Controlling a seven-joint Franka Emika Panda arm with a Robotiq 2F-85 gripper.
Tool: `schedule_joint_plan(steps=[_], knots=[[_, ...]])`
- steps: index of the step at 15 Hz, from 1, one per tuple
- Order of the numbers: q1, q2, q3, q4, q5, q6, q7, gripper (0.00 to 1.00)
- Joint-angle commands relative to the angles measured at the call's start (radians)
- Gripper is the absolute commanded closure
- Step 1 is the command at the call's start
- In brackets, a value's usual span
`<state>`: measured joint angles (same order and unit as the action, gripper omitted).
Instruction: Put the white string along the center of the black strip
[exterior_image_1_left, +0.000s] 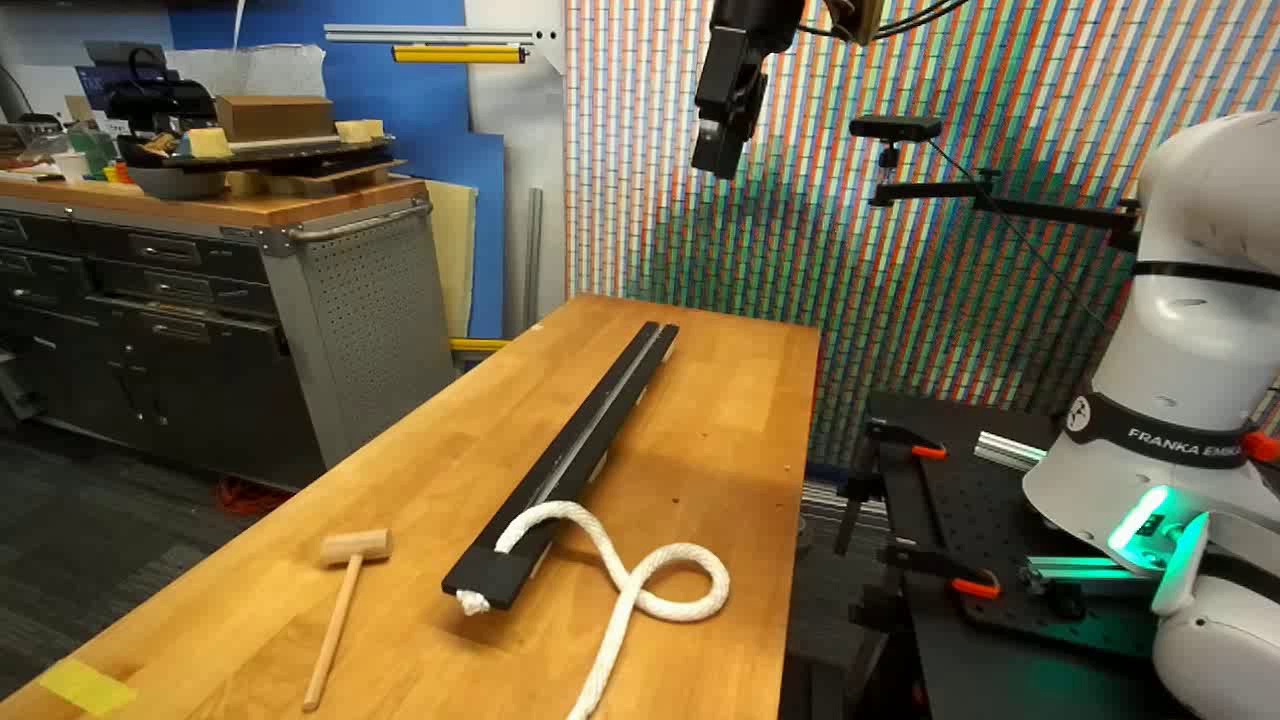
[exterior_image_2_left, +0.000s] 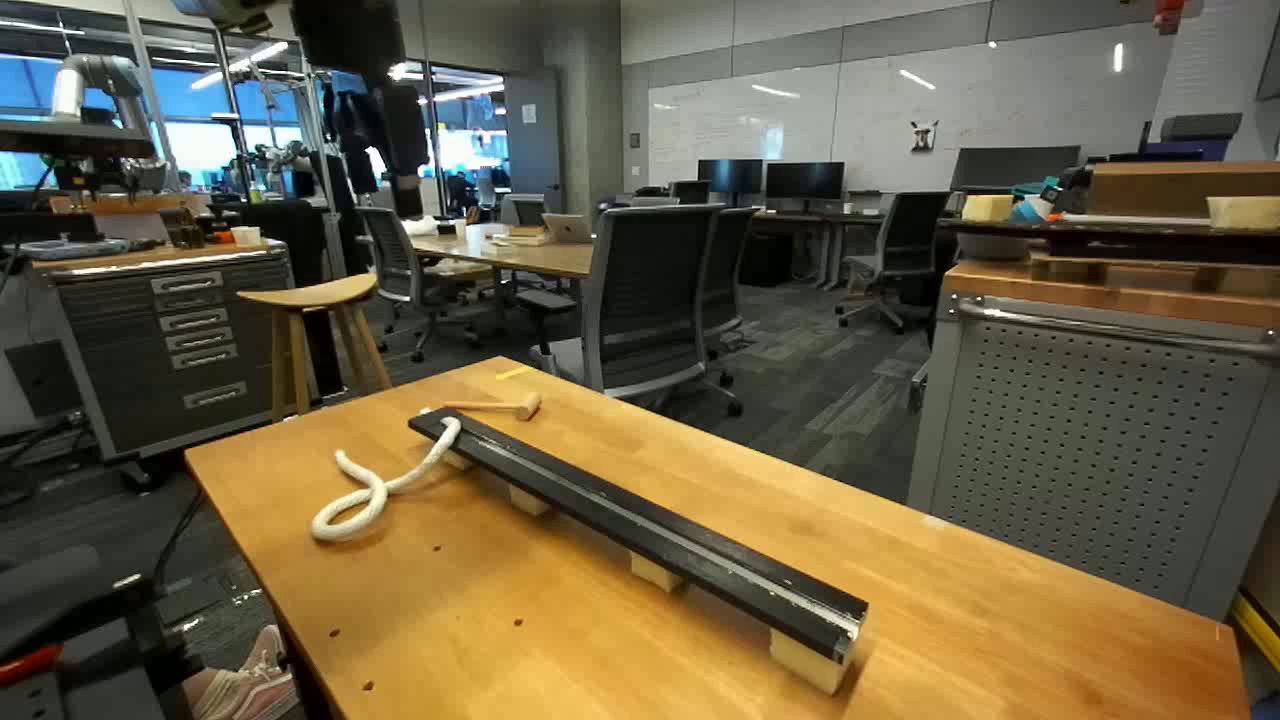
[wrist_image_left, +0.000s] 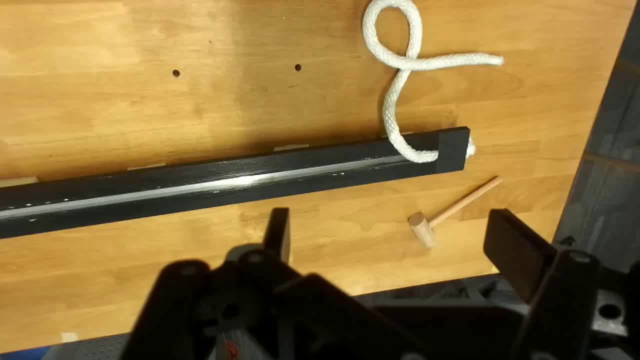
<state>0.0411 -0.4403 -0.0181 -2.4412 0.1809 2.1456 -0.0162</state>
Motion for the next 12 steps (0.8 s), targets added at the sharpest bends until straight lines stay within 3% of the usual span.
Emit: schedule_joint_plan(steps=[1, 9, 12], knots=[[-0.003, 0.0, 0.002, 0.006, 0.001, -0.003, -0.001, 0.0], [-0.003, -0.002, 0.002, 0.015, 0.001, -0.003, -0.001, 0.0], [0.023, 0.061, -0.001, 0.074, -0.018, -0.054, -0.104, 0.0]])
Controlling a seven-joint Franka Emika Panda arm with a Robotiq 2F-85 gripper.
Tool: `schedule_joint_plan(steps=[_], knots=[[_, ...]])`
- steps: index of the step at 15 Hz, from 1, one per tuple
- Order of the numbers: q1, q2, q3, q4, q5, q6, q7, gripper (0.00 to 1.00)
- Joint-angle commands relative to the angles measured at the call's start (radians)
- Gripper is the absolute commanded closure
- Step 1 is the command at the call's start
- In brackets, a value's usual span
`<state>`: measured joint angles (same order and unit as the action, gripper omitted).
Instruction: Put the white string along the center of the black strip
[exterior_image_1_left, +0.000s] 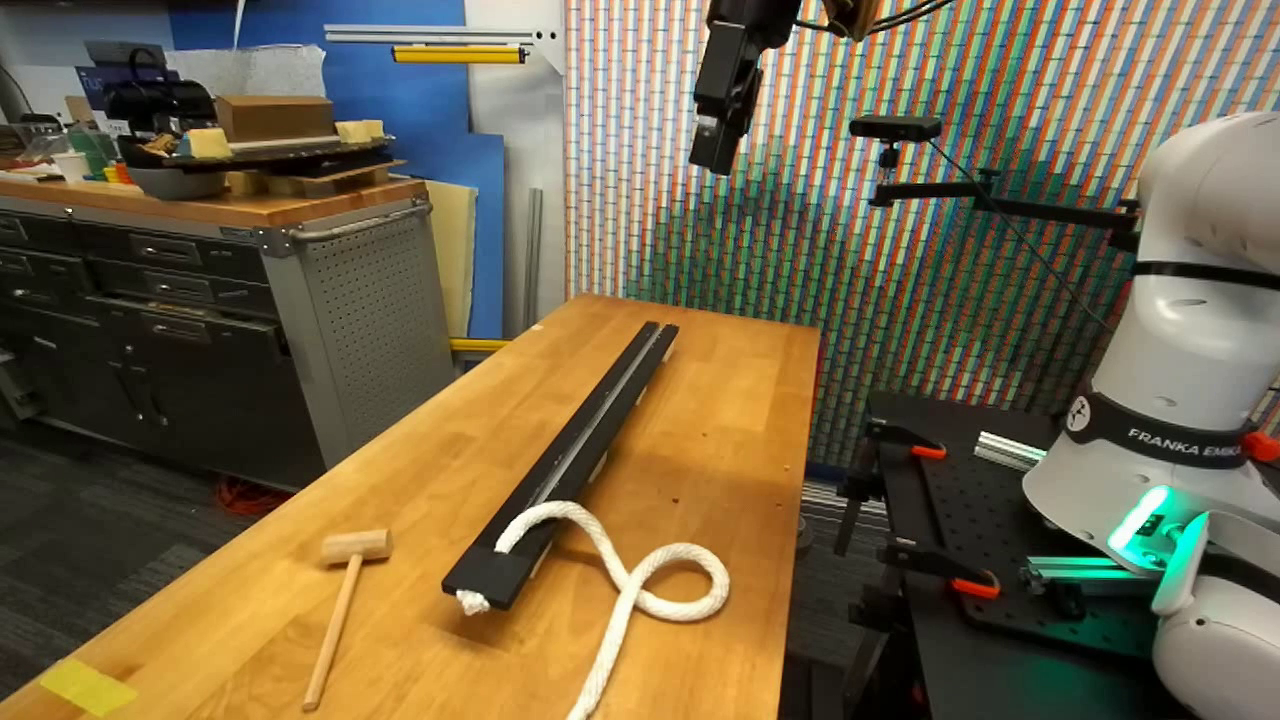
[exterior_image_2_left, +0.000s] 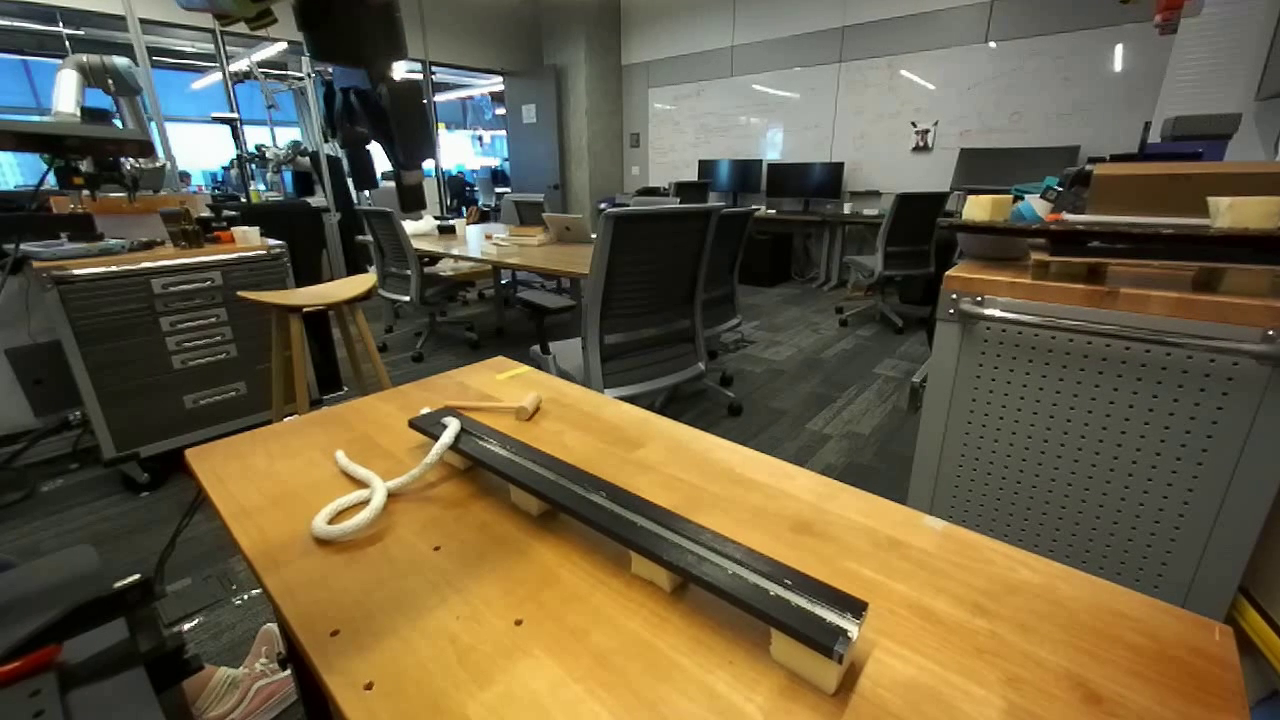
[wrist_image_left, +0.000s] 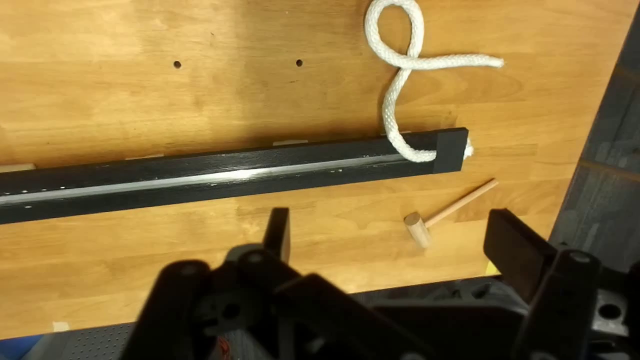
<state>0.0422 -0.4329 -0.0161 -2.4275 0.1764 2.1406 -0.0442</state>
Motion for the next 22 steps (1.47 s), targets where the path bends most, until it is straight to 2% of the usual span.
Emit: schedule_joint_plan(steps=[1, 5, 10, 14, 19, 22], knots=[[0.037, 0.084, -0.003, 0.082, -0.01, -0.073, -0.124, 0.0], [0.086, 0.221, 0.032, 0.157, -0.001, -0.117, -0.219, 0.0], [0.119, 0.392, 0.114, 0.254, -0.102, -0.146, -0.276, 0.0], [0.13, 0.47, 0.159, 0.318, -0.237, -0.177, -0.334, 0.0], [0.141, 0.533, 0.193, 0.342, -0.386, -0.135, -0.456, 0.0], [0.153, 0.57, 0.224, 0.327, -0.401, -0.073, -0.55, 0.0]])
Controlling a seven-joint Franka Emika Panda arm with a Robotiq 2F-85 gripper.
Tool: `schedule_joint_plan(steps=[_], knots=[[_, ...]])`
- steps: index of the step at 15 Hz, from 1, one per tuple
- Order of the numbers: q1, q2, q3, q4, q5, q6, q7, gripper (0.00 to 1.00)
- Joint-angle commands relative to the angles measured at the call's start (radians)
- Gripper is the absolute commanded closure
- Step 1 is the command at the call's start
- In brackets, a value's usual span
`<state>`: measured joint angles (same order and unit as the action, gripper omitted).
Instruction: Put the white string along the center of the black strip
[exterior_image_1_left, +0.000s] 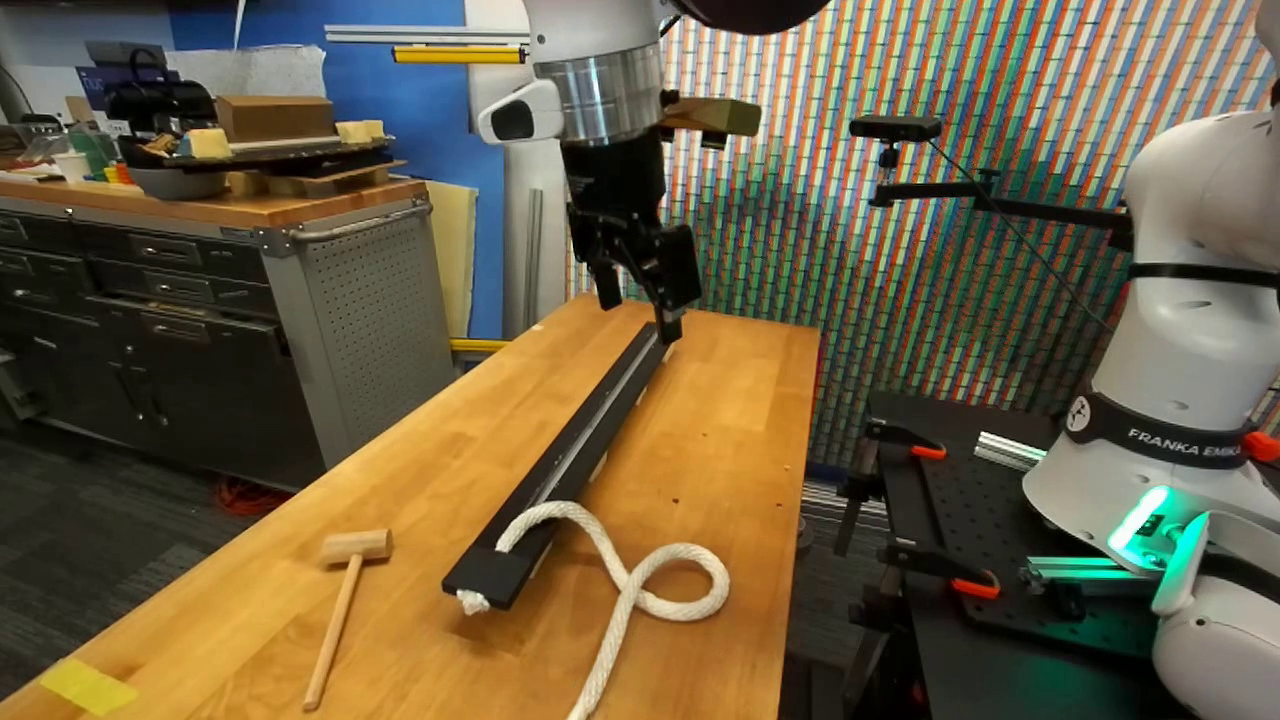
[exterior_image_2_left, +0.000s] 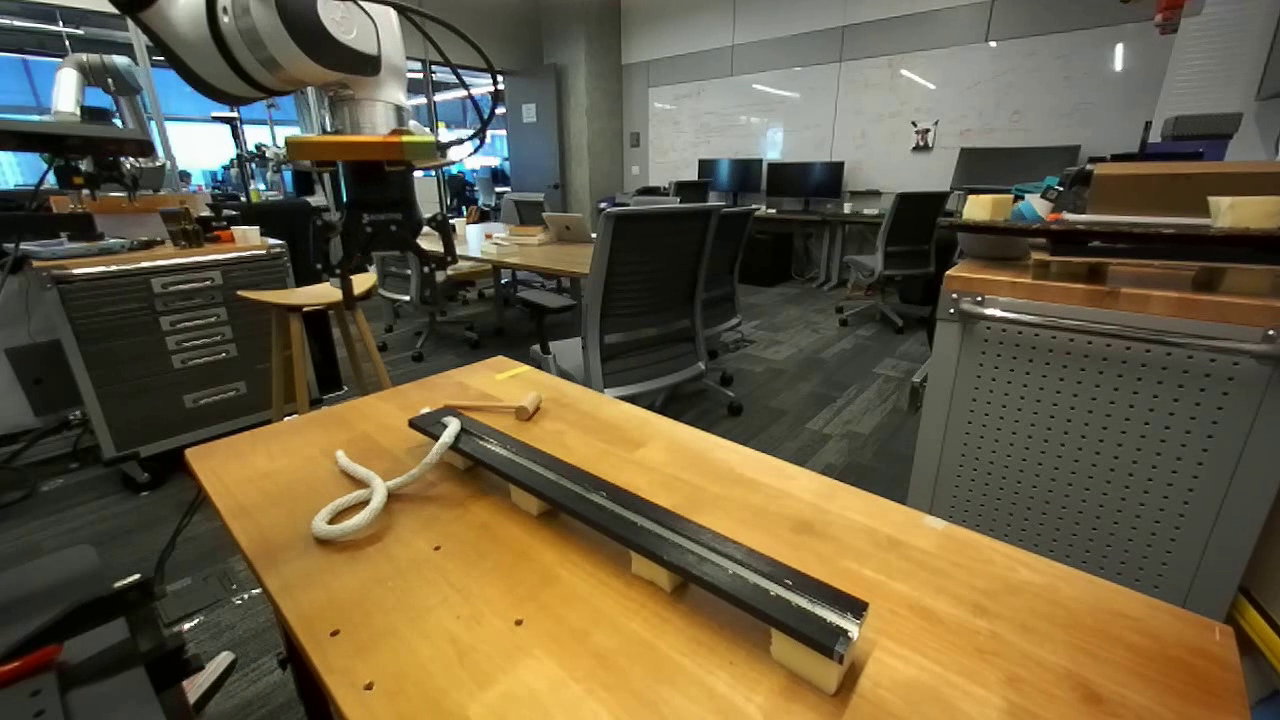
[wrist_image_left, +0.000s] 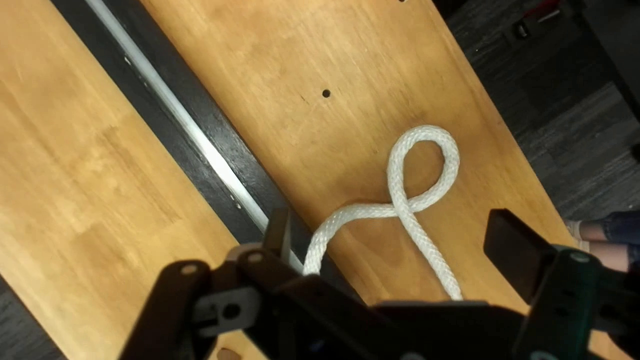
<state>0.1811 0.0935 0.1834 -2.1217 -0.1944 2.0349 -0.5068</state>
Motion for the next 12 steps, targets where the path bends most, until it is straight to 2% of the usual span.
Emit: schedule_joint_plan(steps=[1, 12], knots=[[0.0, 0.015, 0.014, 0.002, -0.004, 0.011, -0.029, 0.0], [0.004, 0.06, 0.024, 0.019, -0.003, 0.023, -0.041, 0.0]])
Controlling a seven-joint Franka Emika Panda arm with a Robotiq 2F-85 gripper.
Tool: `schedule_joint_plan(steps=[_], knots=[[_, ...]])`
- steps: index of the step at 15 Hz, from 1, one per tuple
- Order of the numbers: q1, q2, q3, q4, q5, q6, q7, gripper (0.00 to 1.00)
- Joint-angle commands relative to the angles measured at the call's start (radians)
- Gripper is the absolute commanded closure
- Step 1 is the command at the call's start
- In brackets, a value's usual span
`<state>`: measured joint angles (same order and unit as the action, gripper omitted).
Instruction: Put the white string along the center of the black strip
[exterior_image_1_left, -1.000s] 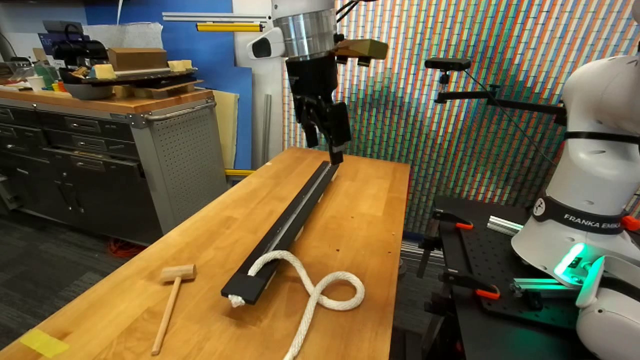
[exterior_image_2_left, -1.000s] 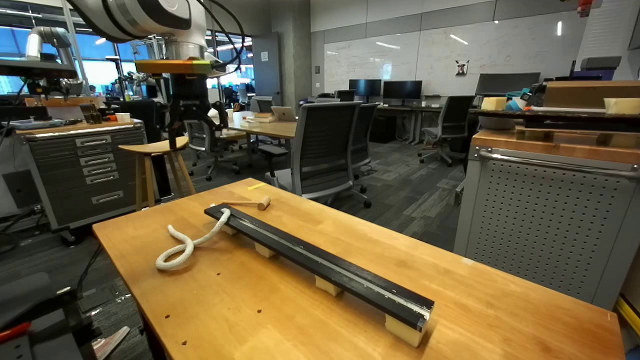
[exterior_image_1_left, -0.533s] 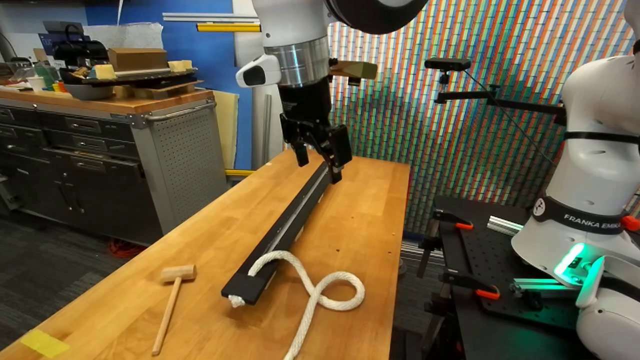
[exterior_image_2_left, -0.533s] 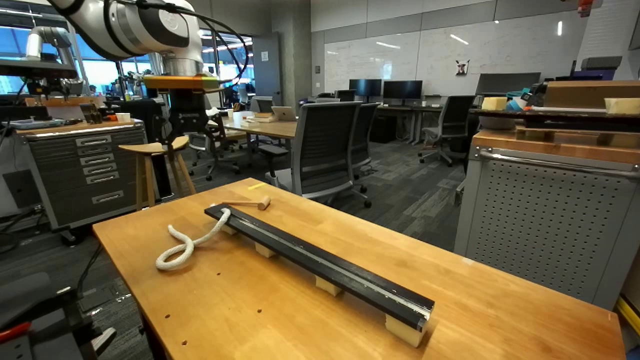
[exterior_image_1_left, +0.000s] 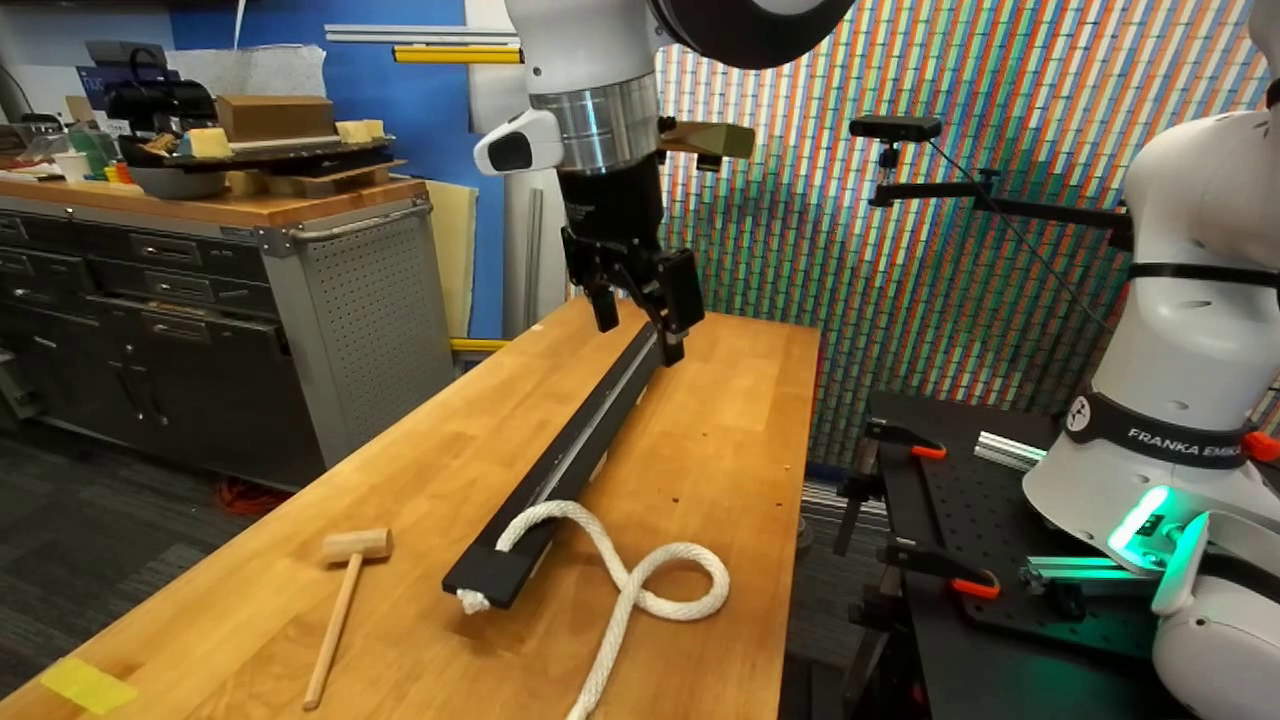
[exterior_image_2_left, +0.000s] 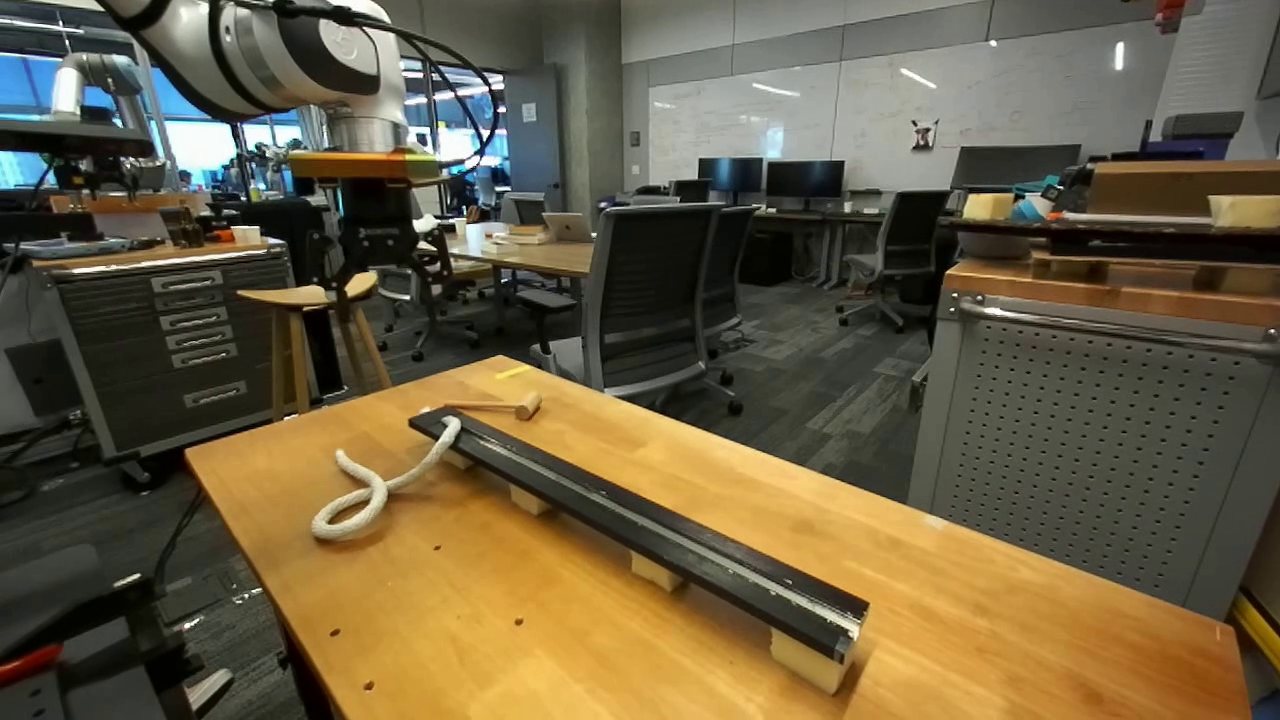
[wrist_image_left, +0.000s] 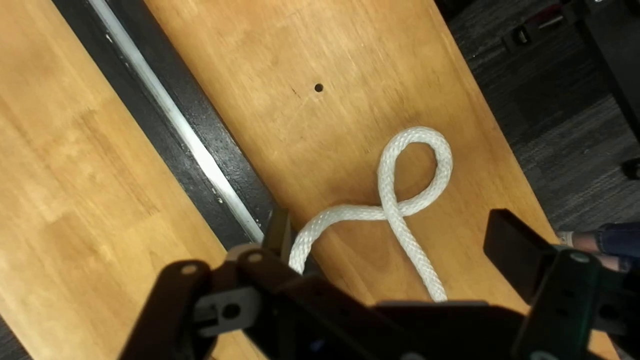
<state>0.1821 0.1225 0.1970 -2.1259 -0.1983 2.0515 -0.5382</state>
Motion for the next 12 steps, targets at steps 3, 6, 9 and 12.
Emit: schedule_joint_plan(steps=[3, 6, 9, 12], knots=[[0.027, 0.123, 0.039, 0.072, -0.004, 0.046, -0.027, 0.0], [0.062, 0.228, 0.074, 0.127, -0.023, 0.081, -0.027, 0.0], [0.09, 0.332, 0.101, 0.18, -0.027, 0.112, -0.048, 0.0], [0.102, 0.415, 0.119, 0.21, -0.027, 0.158, -0.086, 0.0]])
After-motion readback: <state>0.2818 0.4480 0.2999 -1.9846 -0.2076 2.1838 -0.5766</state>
